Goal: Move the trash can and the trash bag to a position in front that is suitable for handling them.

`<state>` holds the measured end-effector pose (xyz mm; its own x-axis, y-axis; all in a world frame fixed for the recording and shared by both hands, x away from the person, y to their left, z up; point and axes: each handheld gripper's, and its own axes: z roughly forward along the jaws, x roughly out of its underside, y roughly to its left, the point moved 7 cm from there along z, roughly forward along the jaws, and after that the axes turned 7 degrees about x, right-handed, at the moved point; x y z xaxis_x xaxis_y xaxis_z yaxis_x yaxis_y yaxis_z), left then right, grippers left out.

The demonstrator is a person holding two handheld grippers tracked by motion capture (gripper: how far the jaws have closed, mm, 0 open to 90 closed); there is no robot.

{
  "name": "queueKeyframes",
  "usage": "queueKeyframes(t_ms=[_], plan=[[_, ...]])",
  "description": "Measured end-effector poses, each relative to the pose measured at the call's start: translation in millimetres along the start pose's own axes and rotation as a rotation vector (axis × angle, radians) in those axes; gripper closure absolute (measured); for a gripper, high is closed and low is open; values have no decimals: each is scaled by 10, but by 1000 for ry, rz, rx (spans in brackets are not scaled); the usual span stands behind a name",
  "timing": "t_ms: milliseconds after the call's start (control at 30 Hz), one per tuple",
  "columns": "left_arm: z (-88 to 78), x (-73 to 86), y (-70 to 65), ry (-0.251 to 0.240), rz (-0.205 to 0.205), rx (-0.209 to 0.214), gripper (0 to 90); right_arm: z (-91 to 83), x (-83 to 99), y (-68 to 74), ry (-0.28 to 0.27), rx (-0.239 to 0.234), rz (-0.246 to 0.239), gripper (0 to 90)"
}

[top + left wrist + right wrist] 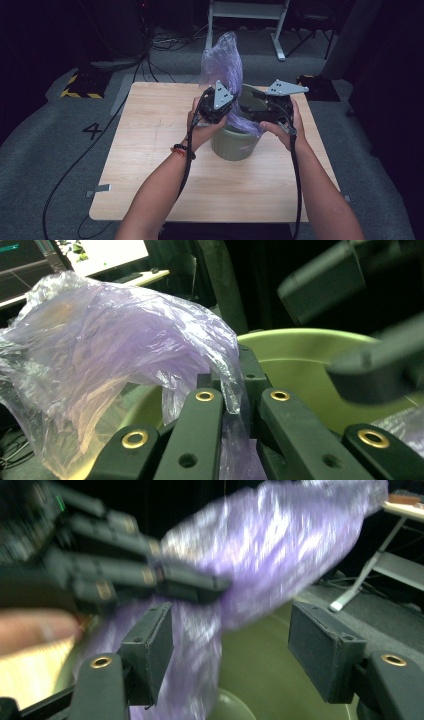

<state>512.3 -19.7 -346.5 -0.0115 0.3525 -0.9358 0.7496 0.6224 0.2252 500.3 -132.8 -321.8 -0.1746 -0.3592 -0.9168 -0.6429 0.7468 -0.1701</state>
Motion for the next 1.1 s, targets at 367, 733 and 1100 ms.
queueKeyframes(t_ms=[367, 733, 1100], plan=[[-33, -76, 246, -15, -1, -133, 893, 17, -284, 61, -26, 5, -3, 352], [-51, -117, 386, -42, -19, -194, 893, 140, -90, 88, 63, -70, -8, 355], [-128, -155, 109, -85, -27, -57, 890, 353, 231, 39, 252, 86, -85, 379]])
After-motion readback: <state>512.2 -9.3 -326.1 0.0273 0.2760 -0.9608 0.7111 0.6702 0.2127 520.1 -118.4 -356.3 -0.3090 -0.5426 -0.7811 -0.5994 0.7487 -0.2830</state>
